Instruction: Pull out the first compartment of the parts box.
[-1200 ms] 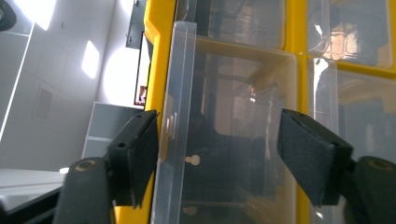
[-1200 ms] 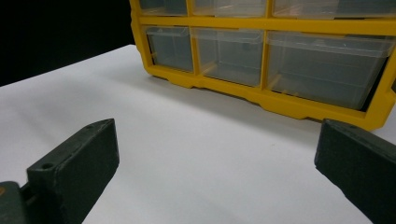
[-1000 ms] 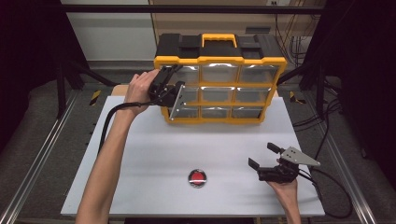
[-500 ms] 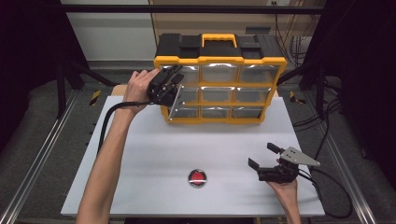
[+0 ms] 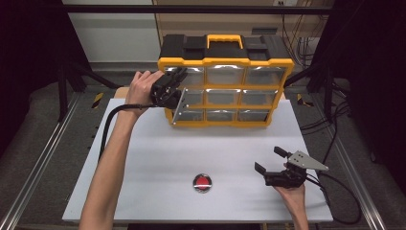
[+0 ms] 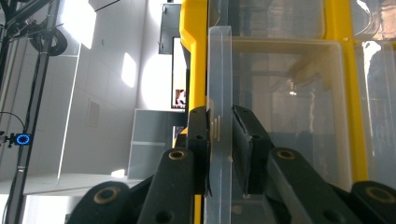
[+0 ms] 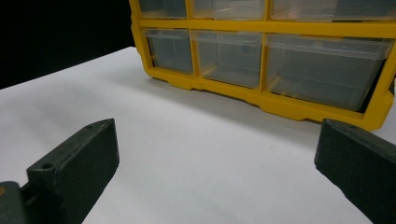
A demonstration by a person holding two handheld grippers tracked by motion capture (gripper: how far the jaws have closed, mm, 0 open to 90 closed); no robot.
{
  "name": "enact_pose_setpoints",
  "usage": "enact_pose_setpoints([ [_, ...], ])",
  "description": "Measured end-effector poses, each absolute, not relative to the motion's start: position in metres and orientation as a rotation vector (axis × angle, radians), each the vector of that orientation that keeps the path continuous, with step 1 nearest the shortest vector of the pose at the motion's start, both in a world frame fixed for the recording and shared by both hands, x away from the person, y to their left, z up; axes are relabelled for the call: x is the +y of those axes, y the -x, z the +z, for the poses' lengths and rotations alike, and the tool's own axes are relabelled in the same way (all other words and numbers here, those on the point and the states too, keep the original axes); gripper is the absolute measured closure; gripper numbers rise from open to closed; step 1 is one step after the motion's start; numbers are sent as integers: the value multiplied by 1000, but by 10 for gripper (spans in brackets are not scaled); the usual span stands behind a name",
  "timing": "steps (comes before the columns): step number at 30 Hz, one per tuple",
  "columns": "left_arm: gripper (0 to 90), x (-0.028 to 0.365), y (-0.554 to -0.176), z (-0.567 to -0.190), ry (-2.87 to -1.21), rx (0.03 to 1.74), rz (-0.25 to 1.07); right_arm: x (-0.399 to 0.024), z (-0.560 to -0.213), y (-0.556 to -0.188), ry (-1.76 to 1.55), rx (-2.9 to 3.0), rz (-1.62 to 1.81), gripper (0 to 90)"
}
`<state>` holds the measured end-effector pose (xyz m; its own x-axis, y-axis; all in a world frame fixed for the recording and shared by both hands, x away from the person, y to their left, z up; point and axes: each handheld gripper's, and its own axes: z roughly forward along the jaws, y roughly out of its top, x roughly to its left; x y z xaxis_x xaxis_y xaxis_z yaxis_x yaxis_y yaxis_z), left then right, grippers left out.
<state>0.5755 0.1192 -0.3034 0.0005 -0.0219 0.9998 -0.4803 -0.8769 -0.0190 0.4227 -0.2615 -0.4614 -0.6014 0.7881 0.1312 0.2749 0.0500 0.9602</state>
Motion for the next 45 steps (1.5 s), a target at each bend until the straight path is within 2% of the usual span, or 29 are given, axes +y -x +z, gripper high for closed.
enact_pose_setpoints([
  [45,790,116,-563,-305,-1958,-551,1997,-263,-461,-423,-1052,1904,1576,6],
])
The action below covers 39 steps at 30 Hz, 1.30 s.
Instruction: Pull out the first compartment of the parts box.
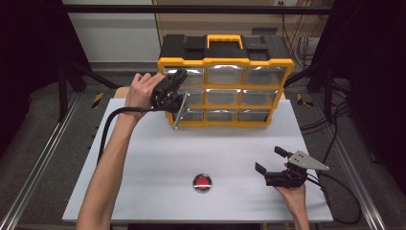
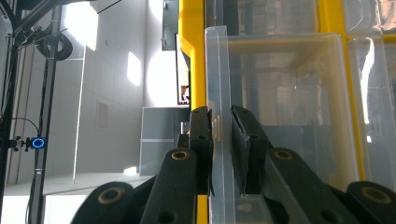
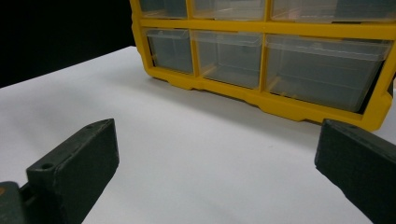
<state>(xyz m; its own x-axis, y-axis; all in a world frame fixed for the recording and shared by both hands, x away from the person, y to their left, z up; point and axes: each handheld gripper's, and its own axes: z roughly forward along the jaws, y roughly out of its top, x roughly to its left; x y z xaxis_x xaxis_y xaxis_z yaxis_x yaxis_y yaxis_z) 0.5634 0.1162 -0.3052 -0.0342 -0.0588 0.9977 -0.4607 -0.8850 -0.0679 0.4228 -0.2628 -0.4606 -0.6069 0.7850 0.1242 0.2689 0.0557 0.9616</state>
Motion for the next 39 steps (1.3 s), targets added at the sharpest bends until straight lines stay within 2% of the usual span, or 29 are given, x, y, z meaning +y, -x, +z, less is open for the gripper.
enact_pose_setpoints([
  [39,792,117,-530,-309,-1926,-577,2035,-263,-460,-423,-1056,1902,1576,6],
])
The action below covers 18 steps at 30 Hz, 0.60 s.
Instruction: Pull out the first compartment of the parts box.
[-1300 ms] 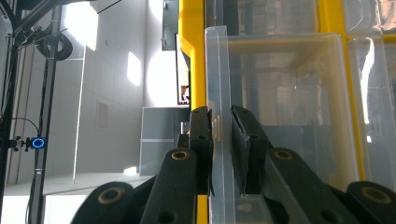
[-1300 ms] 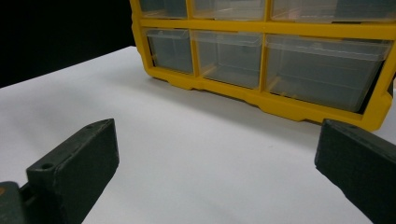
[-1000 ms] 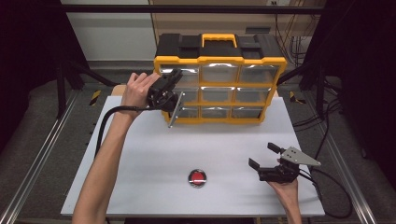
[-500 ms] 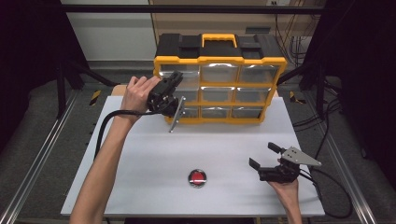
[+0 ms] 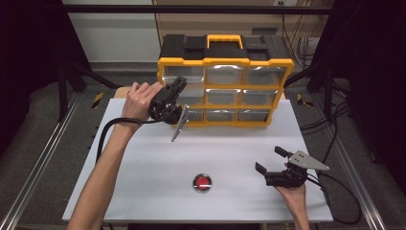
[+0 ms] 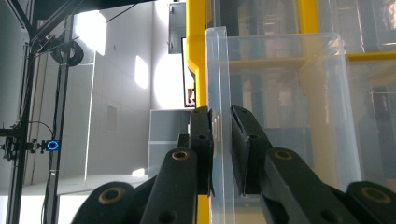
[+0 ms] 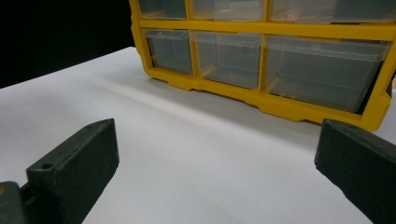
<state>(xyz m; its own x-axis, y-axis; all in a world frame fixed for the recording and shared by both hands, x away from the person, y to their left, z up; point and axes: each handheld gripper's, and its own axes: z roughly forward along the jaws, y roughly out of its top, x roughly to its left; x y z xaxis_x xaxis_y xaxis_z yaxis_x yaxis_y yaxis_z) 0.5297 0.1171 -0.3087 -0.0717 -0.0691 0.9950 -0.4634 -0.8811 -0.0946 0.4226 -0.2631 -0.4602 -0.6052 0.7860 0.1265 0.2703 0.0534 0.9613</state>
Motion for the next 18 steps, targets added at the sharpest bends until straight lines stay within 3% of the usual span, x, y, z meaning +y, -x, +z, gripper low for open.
enact_pose_setpoints([
  [18,792,120,-520,-312,-1909,-567,2041,-263,-460,-423,-1052,1899,1578,6],
])
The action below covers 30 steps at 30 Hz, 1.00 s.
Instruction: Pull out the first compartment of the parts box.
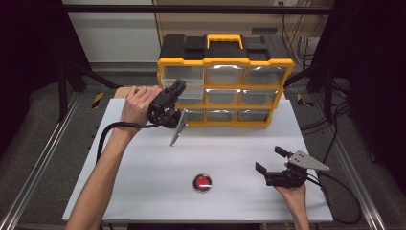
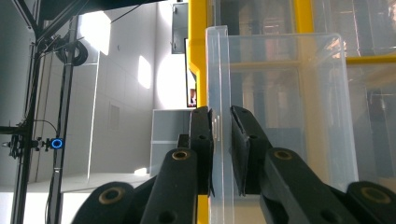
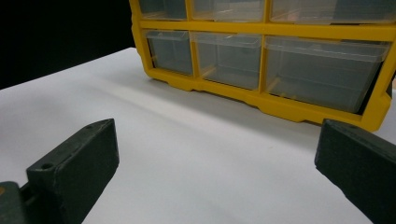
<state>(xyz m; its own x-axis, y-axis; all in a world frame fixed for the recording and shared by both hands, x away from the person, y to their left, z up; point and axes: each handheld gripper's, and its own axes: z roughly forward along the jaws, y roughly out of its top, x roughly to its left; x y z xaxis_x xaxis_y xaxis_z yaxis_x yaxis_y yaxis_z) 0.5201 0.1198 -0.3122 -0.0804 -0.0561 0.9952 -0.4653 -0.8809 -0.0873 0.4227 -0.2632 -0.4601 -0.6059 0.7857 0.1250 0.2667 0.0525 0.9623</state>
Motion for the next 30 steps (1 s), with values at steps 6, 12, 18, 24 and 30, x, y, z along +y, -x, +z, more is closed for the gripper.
enact_pose_setpoints([
  [6,793,120,-514,-313,-1902,-580,2050,-263,-460,-423,-1051,1901,1578,6],
  [12,793,121,-509,-314,-1890,-583,2049,-263,-460,-423,-1053,1898,1580,6],
  [18,792,122,-507,-315,-1880,-577,2051,-263,-460,-423,-1050,1900,1579,6],
  [24,793,121,-506,-316,-1885,-566,2053,-263,-460,-423,-1050,1900,1578,6],
  [30,792,120,-505,-315,-1888,-566,2059,-263,-460,-423,-1053,1898,1581,6],
])
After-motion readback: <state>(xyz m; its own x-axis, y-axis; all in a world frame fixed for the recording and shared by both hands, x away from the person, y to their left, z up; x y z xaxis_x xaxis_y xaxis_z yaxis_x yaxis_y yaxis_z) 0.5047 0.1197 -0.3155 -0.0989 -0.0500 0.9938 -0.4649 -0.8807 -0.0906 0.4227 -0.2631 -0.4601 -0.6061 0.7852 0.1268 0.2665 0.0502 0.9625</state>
